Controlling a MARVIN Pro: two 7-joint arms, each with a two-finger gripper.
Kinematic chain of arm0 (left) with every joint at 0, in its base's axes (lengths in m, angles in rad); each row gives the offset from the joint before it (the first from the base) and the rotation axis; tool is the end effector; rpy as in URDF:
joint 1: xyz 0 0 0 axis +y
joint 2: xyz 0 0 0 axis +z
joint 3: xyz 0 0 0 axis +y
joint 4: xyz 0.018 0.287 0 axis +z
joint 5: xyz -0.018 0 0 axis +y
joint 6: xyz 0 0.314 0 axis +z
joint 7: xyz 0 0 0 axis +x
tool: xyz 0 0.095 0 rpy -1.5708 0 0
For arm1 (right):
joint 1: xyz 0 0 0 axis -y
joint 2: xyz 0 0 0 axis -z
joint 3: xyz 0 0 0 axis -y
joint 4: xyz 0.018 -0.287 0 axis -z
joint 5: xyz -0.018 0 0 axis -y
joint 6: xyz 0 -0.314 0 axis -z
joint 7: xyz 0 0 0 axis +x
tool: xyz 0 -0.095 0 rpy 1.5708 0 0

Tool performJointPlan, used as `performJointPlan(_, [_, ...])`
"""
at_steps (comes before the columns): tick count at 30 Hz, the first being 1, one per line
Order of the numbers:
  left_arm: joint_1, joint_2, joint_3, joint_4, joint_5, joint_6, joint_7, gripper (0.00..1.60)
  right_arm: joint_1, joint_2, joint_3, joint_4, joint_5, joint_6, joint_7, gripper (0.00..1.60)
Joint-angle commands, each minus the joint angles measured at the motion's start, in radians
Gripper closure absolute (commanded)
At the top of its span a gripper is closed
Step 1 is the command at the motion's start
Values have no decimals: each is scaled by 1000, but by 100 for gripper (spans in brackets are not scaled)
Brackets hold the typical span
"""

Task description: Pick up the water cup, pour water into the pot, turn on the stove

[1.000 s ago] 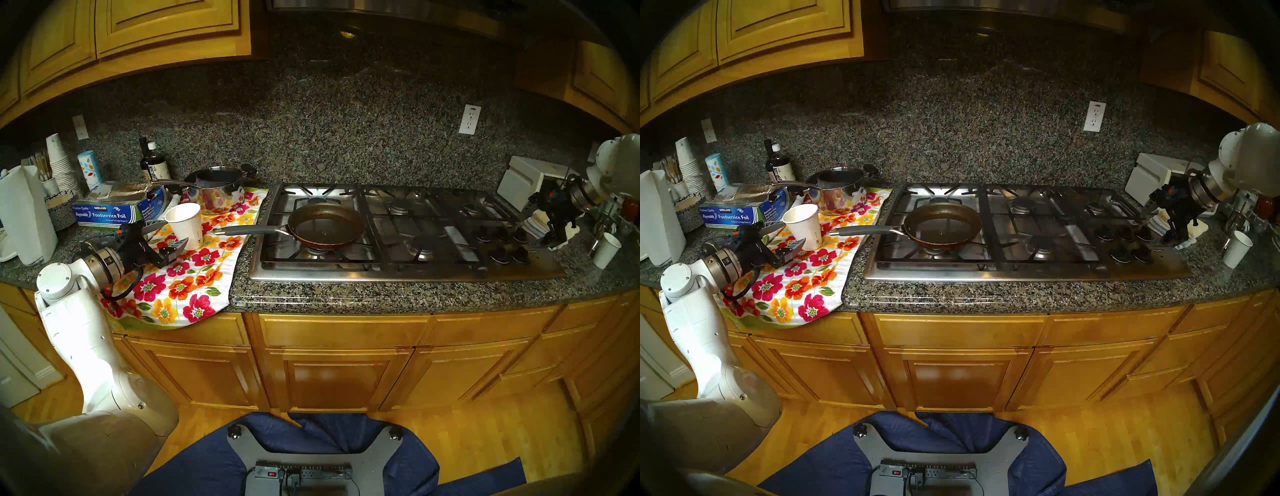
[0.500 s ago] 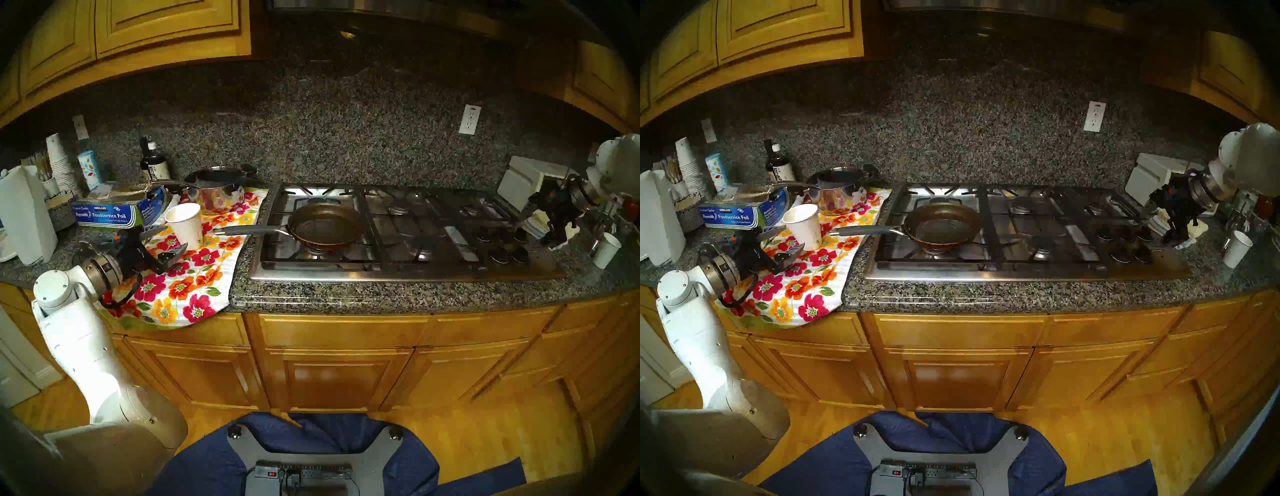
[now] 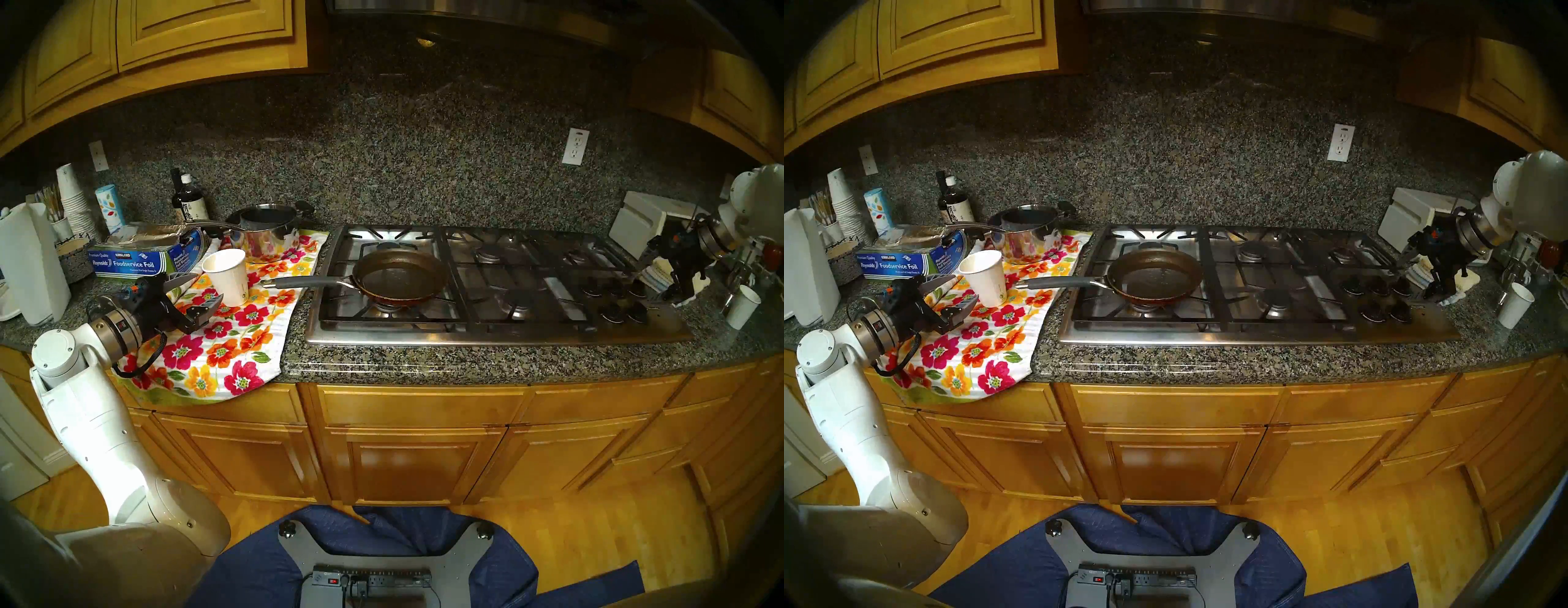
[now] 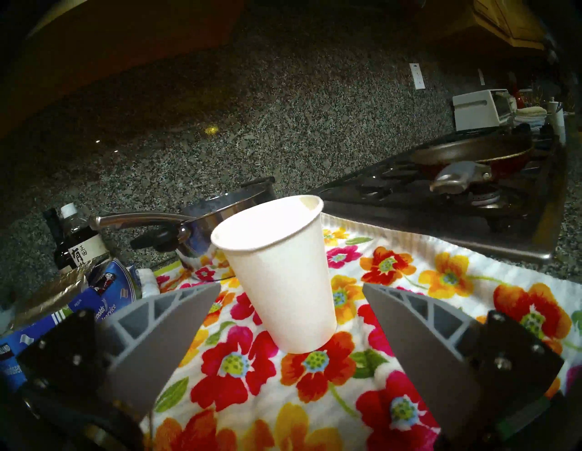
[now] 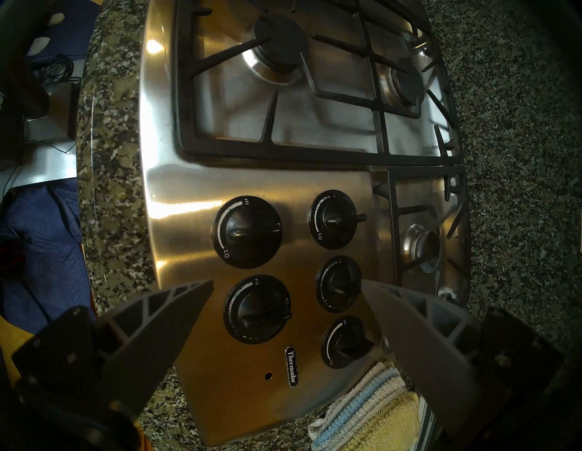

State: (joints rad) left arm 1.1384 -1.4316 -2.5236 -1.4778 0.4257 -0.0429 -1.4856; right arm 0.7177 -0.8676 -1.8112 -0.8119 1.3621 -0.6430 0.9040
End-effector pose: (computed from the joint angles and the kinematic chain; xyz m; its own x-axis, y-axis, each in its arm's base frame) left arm 0.3814 0.2714 -0.1974 -0.0384 -0.3293 0.9435 -0.4392 -0.8425 -0.3119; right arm 0.4624 -0.3616 -0.0186 0.0190 0.9829 0.1830 0.8872 -0.1010 0.4502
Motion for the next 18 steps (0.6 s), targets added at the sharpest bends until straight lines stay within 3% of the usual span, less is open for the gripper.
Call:
performJointPlan(1, [-15,10,8,-35,-28,22,2,0,28,-7,-1,21,-1,-2,-2,0])
performJointPlan(18, [-2,18,21,-38,-41,34,2,0,28,-7,-1,21,-1,-3,-2,0])
